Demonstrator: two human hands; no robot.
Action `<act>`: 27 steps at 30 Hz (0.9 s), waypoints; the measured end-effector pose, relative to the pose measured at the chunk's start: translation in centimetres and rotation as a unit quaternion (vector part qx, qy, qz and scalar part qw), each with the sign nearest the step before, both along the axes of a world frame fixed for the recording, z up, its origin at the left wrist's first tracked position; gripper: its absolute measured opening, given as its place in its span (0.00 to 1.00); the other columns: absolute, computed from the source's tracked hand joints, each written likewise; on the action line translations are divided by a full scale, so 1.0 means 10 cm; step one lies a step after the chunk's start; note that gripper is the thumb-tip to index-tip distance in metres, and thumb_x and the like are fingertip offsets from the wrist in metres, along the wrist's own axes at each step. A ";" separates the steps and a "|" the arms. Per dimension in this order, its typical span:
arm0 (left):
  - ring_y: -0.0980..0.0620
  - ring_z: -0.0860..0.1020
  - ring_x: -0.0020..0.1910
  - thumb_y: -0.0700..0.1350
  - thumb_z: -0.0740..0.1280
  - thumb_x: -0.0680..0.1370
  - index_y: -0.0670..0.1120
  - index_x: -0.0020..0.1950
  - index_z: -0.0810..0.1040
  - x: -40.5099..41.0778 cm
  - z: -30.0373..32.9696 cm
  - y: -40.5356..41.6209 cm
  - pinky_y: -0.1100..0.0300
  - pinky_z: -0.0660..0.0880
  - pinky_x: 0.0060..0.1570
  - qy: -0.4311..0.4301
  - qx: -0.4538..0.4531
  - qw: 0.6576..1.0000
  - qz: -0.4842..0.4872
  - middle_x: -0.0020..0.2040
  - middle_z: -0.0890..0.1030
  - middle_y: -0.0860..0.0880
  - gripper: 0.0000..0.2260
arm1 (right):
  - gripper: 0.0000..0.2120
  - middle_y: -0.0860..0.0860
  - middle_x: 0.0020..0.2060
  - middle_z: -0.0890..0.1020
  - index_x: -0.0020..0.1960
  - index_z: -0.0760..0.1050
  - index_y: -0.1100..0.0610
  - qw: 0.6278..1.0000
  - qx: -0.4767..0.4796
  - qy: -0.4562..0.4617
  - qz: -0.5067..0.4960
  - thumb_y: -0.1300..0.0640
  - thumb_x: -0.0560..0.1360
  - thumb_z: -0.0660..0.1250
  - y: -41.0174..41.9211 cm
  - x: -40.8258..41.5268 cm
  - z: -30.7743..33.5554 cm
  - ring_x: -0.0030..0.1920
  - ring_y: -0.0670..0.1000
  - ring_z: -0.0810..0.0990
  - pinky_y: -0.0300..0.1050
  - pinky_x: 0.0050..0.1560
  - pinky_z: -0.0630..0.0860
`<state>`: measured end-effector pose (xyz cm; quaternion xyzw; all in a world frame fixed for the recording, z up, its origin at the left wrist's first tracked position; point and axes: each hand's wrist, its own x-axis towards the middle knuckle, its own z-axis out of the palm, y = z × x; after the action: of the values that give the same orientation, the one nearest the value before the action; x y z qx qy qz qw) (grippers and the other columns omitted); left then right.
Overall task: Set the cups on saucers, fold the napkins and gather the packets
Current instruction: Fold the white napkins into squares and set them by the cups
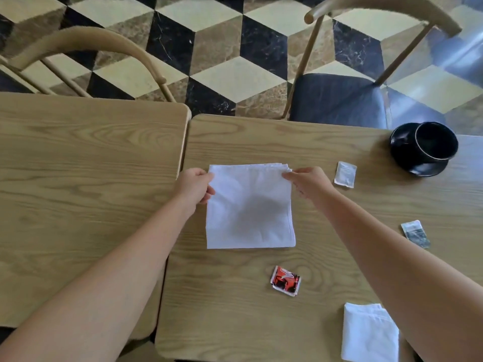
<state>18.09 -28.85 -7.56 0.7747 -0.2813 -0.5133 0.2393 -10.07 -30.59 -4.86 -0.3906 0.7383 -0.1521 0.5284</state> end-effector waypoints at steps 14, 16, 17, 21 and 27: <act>0.37 0.70 0.73 0.40 0.61 0.78 0.34 0.72 0.72 -0.54 -0.30 0.80 0.42 0.67 0.72 -0.341 -0.380 0.780 -0.362 0.71 0.73 0.36 0.23 | 0.26 0.59 0.77 0.66 0.77 0.66 0.59 0.885 -0.301 0.259 0.243 0.56 0.80 0.63 0.84 0.78 -0.37 0.77 0.60 0.62 0.59 0.76 0.60; 0.39 0.64 0.79 0.44 0.58 0.79 0.35 0.76 0.67 -0.57 -0.45 0.91 0.42 0.62 0.76 -0.344 -0.358 0.755 -0.428 0.77 0.68 0.37 0.26 | 0.26 0.57 0.80 0.60 0.80 0.61 0.58 0.886 -0.275 0.253 0.274 0.55 0.83 0.59 0.97 0.90 -0.53 0.81 0.57 0.55 0.60 0.79 0.52; 0.40 0.62 0.79 0.45 0.57 0.79 0.35 0.77 0.65 -0.56 -0.51 0.94 0.42 0.61 0.77 -0.354 -0.339 0.749 -0.446 0.78 0.66 0.37 0.28 | 0.26 0.57 0.80 0.59 0.80 0.60 0.58 0.886 -0.271 0.252 0.278 0.54 0.83 0.57 1.01 0.91 -0.61 0.81 0.56 0.53 0.61 0.79 0.51; 0.41 0.60 0.80 0.46 0.55 0.82 0.37 0.78 0.65 -0.56 -0.60 0.94 0.44 0.57 0.78 -0.390 -0.296 0.746 -0.452 0.80 0.64 0.39 0.26 | 0.25 0.57 0.79 0.62 0.79 0.62 0.56 0.867 -0.293 0.264 0.306 0.53 0.84 0.57 1.05 0.81 -0.81 0.81 0.57 0.56 0.62 0.79 0.52; 0.40 0.55 0.82 0.51 0.57 0.82 0.40 0.80 0.62 -0.55 -0.63 0.95 0.43 0.55 0.79 -0.414 -0.278 0.744 -0.445 0.82 0.58 0.38 0.29 | 0.28 0.57 0.79 0.62 0.79 0.63 0.54 0.835 -0.334 0.285 0.330 0.49 0.81 0.58 1.00 0.60 -0.90 0.81 0.57 0.56 0.59 0.80 0.52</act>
<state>12.63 -19.40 -13.91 0.5971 -0.7957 -0.0887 0.0488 -4.09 -20.56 -13.87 -0.7901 0.5878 -0.0881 0.1502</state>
